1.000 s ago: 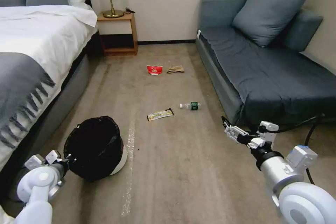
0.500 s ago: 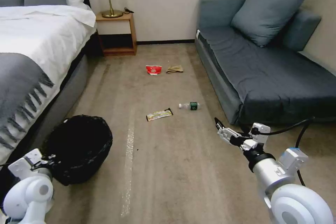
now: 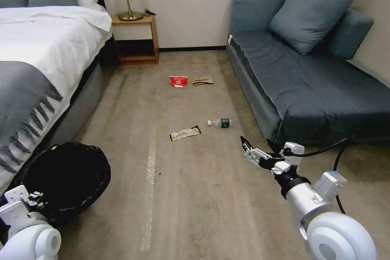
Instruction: Pick up the trash bin, then pick up the garbage on the floor and place it into the trash bin.
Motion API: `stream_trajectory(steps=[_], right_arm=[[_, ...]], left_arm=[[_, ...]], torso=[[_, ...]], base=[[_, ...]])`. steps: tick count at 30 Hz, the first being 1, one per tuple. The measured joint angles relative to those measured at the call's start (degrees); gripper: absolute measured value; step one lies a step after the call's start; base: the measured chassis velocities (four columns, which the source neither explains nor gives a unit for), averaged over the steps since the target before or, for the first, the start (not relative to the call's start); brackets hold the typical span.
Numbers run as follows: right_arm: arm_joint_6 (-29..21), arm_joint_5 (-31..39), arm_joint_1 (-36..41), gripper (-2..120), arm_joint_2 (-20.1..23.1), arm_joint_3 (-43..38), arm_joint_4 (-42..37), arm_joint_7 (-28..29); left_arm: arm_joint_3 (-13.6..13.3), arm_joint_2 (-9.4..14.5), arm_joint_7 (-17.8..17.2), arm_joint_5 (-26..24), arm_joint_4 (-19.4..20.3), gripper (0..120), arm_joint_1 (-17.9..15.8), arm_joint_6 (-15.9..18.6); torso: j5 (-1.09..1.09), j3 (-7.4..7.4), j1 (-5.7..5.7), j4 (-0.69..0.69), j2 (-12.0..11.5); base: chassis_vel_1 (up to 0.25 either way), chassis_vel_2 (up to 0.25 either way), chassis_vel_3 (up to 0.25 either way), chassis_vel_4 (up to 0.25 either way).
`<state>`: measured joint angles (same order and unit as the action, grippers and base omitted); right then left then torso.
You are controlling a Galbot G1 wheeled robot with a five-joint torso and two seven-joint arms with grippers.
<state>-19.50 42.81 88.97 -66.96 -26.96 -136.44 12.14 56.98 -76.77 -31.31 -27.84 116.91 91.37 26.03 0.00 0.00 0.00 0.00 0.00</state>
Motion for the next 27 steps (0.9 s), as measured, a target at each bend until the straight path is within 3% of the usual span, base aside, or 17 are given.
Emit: stream_trajectory(steps=[14, 27], right_arm=[[1.3, -0.8, 0.0, 100, -0.5, 0.4, 0.9, -0.8], [1.6, -1.4, 0.8, 100, -0.9, 0.1, 0.9, -1.2]], left_arm=[[-0.3, 0.2, 0.9, -0.1, -0.8, 3, -0.3, -1.5], [-1.0, 0.3, 1.1, -0.1, -1.4, 3, -0.6, -2.0]], torso=[[0.00, 0.00, 0.00, 0.00, 0.0], [0.00, 0.00, 0.00, -0.01, 0.0]], base=[[0.000, 0.000, 0.000, 0.000], [-0.072, 0.076, 0.071, -0.074]])
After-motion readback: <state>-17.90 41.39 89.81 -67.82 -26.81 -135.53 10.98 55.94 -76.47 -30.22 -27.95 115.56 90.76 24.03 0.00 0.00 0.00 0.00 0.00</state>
